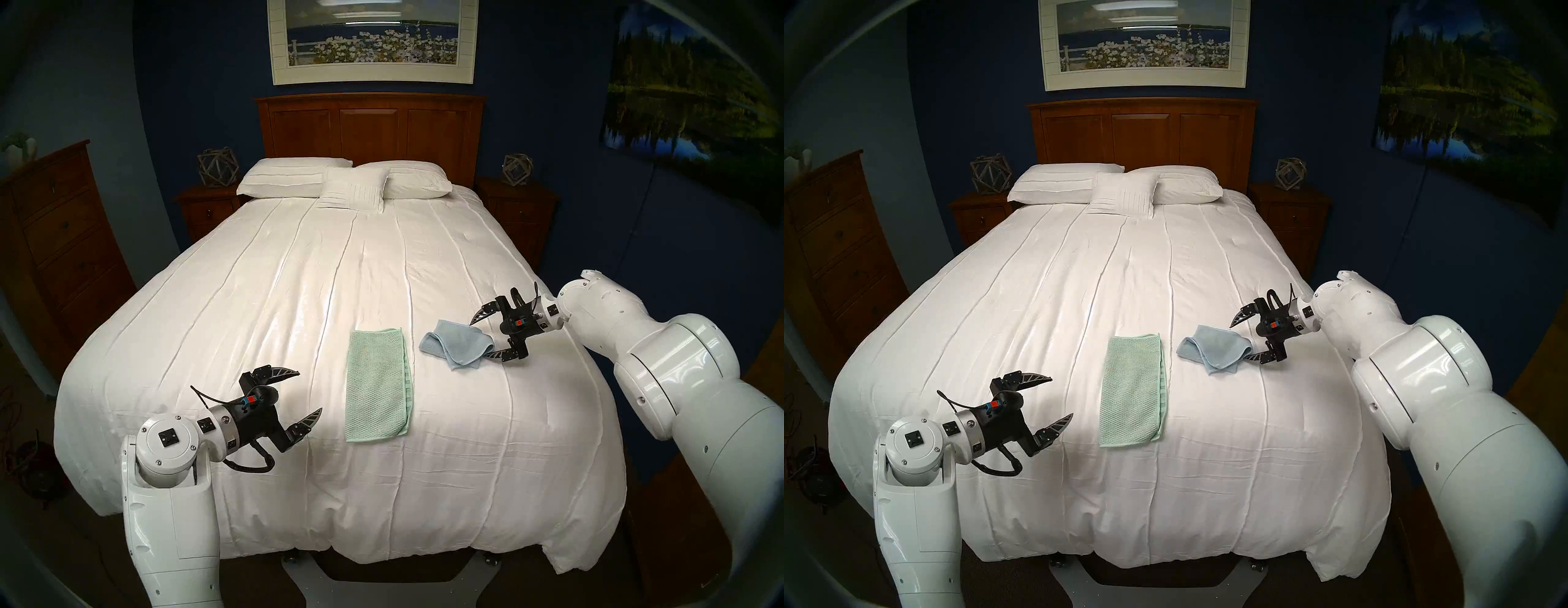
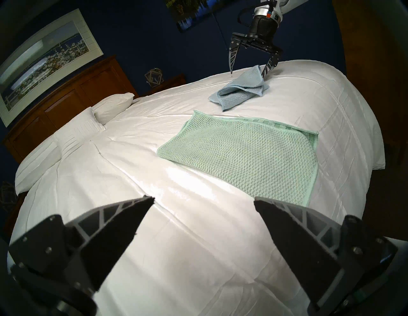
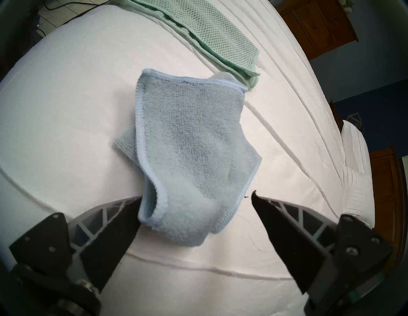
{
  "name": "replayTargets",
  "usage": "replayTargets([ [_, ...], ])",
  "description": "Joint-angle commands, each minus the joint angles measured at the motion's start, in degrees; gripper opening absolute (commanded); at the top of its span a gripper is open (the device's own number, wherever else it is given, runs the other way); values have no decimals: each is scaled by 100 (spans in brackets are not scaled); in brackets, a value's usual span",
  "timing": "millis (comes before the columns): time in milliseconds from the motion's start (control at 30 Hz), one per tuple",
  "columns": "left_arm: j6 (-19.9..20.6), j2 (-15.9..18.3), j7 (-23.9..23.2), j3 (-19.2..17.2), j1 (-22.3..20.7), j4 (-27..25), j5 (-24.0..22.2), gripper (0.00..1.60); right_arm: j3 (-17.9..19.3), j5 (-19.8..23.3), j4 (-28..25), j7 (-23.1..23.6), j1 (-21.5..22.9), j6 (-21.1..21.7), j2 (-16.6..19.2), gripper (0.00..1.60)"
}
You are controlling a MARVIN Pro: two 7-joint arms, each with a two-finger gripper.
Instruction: Fold the hand towels twice and stack them up
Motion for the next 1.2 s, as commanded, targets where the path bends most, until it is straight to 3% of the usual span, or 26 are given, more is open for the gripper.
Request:
replayTargets([
  [0, -8, 2, 0, 4, -22, -43, -11, 160, -38, 75, -44, 366, -323, 2, -260, 160],
  [433, -19, 2, 0, 2, -44, -8, -4, 160, -38, 167, -257, 294, -275, 2, -170, 160],
  [667, -26, 2, -1, 0, -53, 5, 0, 160, -66, 134, -359, 329, -124, 2, 17, 160],
  [767, -29, 2, -1, -1, -58, 12, 3, 160, -89, 101, -320, 342, -19, 2, 298, 160],
  [1167, -41, 2, -2, -3, -70, 25, 10, 160, -169, 116, -436, 360, 5, 2, 456, 160],
])
